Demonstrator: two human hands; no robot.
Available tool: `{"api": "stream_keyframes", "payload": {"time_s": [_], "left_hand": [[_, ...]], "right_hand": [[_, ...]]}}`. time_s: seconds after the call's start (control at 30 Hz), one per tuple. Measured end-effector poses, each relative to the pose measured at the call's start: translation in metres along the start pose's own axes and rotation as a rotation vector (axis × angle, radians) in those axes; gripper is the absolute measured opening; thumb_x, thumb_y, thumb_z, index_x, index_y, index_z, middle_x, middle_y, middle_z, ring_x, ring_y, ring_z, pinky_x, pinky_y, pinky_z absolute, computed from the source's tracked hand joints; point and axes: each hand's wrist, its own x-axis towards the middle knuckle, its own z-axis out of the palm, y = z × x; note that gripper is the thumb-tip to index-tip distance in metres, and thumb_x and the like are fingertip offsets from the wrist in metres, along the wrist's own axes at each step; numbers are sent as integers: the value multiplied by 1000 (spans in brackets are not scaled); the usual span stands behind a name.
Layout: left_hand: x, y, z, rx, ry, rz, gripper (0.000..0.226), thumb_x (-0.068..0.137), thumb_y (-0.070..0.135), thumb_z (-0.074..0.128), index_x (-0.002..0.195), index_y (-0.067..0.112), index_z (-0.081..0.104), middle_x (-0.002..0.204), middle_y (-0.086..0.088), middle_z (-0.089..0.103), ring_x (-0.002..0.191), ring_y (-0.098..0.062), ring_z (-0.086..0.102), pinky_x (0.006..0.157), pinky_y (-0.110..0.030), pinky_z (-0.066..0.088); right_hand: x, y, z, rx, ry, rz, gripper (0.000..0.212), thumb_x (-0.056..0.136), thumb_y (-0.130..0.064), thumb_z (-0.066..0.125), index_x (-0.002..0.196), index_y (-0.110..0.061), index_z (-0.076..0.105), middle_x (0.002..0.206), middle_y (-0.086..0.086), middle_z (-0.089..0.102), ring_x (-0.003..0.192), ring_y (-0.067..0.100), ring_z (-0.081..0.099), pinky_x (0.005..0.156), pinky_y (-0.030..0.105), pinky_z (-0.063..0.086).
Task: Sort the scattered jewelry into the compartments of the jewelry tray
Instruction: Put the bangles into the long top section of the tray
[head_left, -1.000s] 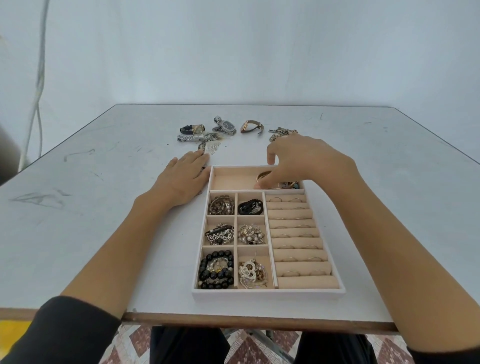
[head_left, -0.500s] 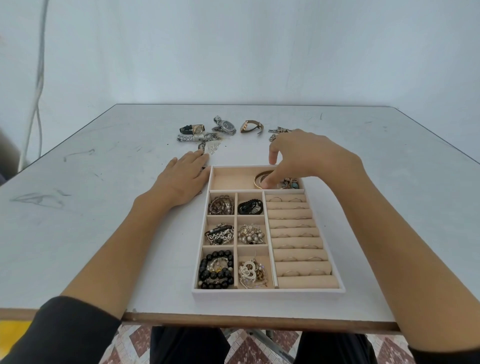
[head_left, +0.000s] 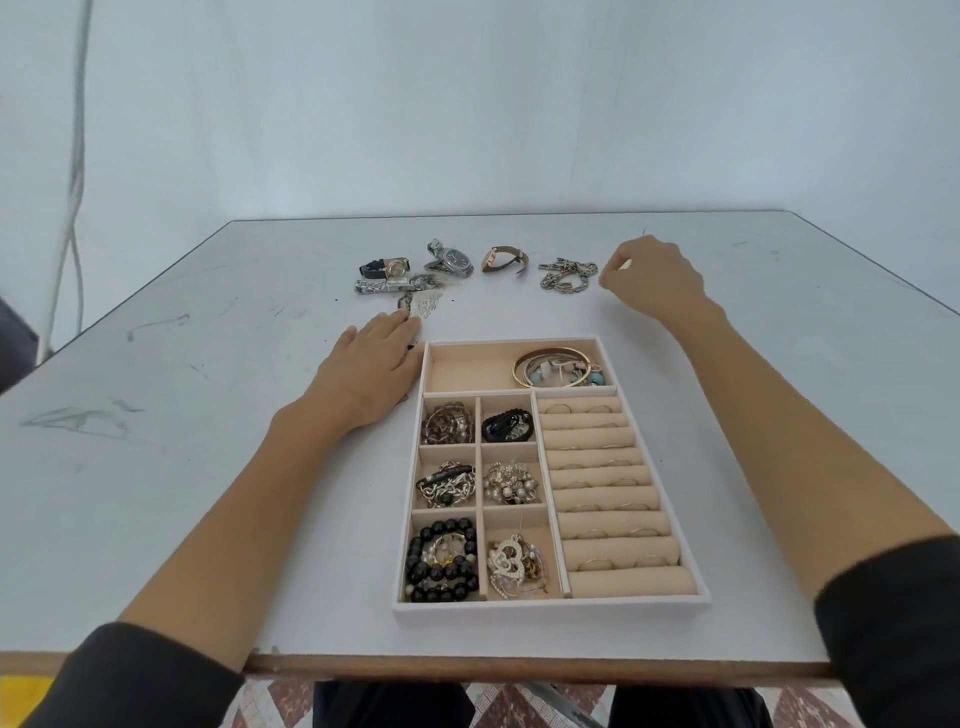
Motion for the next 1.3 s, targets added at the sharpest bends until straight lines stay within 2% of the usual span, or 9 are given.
{"api": "stream_keyframes", "payload": {"time_s": [0.3,0.47,0.7,0.8,0.9,0.97,1.07,1.2,1.3], "left_hand": [[-1,1,0,29,-7,4,51,103,33,20,151,18,18,160,1,11,147,-15,8,120,-37,4],[0,5,-2,42,-21,-4,51,103,32,18,152,17,16,160,0,8,147,-16,6,119,-38,3],[1,5,0,55,-22,-7,51,103,32,17,152,16,14,160,0,7,148,-16,5,119,-40,5],[1,4,0,36,-23,-9,51,103,32,18,152,17,13,160,0,6,148,-16,3,120,-39,3],[2,4,0,-10,-26,-11,51,103,30,21,152,17,15,160,1,7,148,-15,4,120,-38,2],[4,4,-3,-81,-18,-22,49,102,27,28,150,16,22,159,2,14,146,-16,13,119,-39,8],[11,7,-11,-307,26,-97,46,97,21,44,143,23,38,151,5,33,135,-21,37,111,-39,29],[29,22,-21,-679,75,-88,37,98,22,47,135,23,49,135,6,50,123,-13,44,100,-30,34],[46,43,-32,-915,86,-57,30,99,27,46,126,20,58,124,9,54,116,-7,46,95,-24,30]], "right_hand": [[53,-26,35,-75,-46,-76,35,94,-11,39,124,-16,57,131,6,54,123,27,46,96,38,41],[65,-25,49,-157,-46,-77,12,87,-6,52,76,-9,55,96,16,55,95,31,50,75,31,43],[60,-35,29,-170,-224,-37,13,89,-10,54,95,-7,43,99,8,45,89,26,45,56,26,31],[56,-33,28,-163,-284,-47,20,91,-21,58,84,-9,43,91,6,46,84,25,45,56,27,31],[59,-28,30,143,-270,13,33,87,-17,63,66,-11,38,71,6,44,66,22,41,52,26,27],[58,-27,28,432,-237,61,19,86,-15,65,77,-7,50,78,9,54,68,21,47,54,25,33],[50,-28,19,729,-250,37,11,89,-19,64,87,-11,58,94,3,61,83,17,55,75,33,41],[43,-41,6,1090,-282,-2,8,93,-18,60,86,-14,57,105,6,64,95,19,56,99,37,40],[40,-52,1,1253,-294,-31,7,96,-15,54,90,-12,54,101,10,69,91,22,65,87,32,46]]}}
